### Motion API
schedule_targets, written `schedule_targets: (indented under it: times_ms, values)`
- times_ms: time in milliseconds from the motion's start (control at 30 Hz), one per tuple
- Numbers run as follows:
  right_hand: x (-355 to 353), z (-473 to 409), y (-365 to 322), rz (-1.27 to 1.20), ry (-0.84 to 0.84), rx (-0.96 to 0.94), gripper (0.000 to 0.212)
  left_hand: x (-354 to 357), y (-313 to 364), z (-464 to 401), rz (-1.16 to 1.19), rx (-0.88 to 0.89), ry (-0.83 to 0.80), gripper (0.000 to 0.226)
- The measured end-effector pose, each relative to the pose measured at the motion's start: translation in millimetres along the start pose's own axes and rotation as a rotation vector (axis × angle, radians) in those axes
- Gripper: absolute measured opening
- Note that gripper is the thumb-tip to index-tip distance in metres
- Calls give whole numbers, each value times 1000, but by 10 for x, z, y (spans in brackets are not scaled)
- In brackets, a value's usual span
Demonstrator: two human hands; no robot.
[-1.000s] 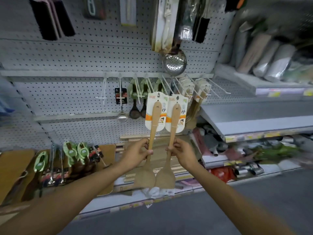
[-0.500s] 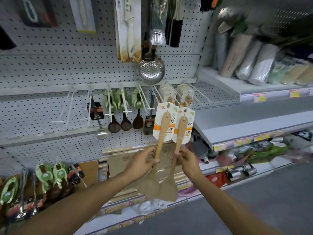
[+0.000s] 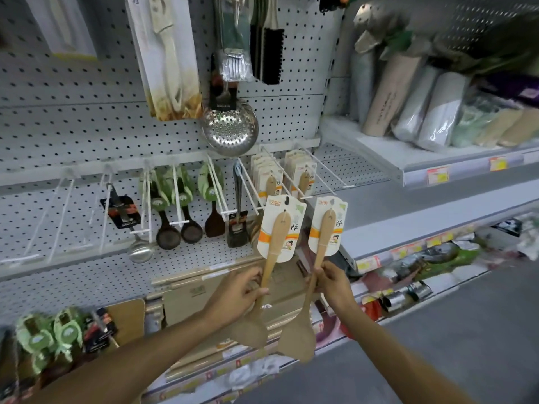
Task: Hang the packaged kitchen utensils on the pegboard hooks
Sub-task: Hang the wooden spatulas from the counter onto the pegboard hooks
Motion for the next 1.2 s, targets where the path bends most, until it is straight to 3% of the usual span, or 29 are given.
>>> schedule_targets:
  times_ms: [533, 700, 900, 1200]
  values:
    - [-361, -933, 277, 138, -152, -29, 28, 564, 169, -449, -11, -60, 110, 11]
    - [-359, -1376, 412, 225, -213, -67, 20, 744, 255, -565, 1, -88, 145, 12]
    - [-229, -1812, 376, 175, -306, -61, 34, 849, 269, -590, 12, -150, 200, 9]
    - [-4, -2287, 430, 140, -372, -78, 33, 967, 243, -537, -64, -213, 244, 10]
Point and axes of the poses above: each hand's wrist, its own z-axis away from the middle knuckle, its own x-axis out of the palm, y = z × x, the point moved 6 cm from there along -z, towards the middle knuckle, and after that the axes turned 9 degrees about y, right-handed, at the moved point
